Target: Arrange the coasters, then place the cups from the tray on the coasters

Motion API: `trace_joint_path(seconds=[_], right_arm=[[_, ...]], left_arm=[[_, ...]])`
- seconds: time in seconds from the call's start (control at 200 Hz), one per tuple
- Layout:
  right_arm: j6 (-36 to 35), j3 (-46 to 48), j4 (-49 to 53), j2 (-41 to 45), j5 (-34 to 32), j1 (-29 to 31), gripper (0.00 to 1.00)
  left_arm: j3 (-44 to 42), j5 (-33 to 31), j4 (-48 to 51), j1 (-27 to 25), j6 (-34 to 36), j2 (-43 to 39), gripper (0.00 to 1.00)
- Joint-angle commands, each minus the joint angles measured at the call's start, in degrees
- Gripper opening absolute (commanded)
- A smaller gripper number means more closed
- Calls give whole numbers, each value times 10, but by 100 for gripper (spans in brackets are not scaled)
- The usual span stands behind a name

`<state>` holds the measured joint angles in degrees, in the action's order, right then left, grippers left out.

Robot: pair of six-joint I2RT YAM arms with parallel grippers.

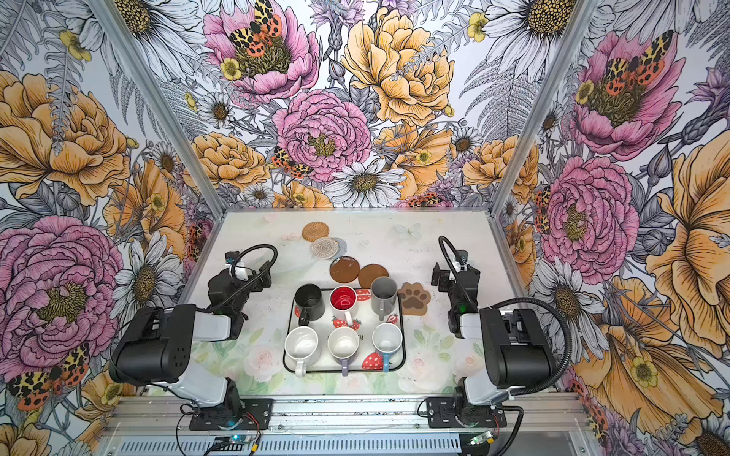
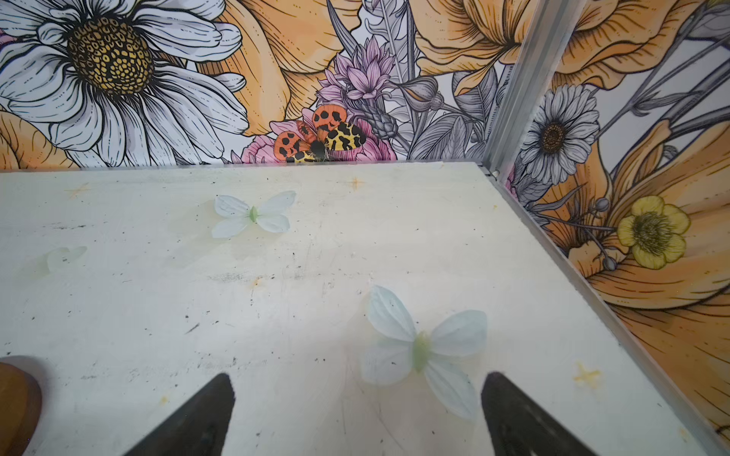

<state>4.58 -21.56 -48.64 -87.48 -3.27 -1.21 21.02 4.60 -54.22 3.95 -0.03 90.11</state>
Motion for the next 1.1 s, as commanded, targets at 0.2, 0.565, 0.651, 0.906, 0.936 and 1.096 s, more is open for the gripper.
trace_joint_path(seconds=[0.2, 0.565, 0.651, 0.906, 0.936, 1.096], right_arm=[[-6, -11, -5, -5, 4, -2, 100], [-7, -12, -5, -6, 5, -2, 100], [-6, -12, -5, -5, 5, -2, 98], [-6, -11, -4, -5, 5, -2, 94], [-6, -13, -4, -5, 5, -2, 93], [-6, -13, -4, -5, 5, -2, 93]], left_arm=[[1, 15, -15, 2, -1, -8, 99], [3, 9, -12, -1, -1, -9, 99], [3, 5, -9, -3, -1, -8, 99], [4, 3, -9, -4, 0, -9, 99], [3, 4, -10, -3, 0, -8, 99], [4, 4, -10, -3, 0, -8, 99]])
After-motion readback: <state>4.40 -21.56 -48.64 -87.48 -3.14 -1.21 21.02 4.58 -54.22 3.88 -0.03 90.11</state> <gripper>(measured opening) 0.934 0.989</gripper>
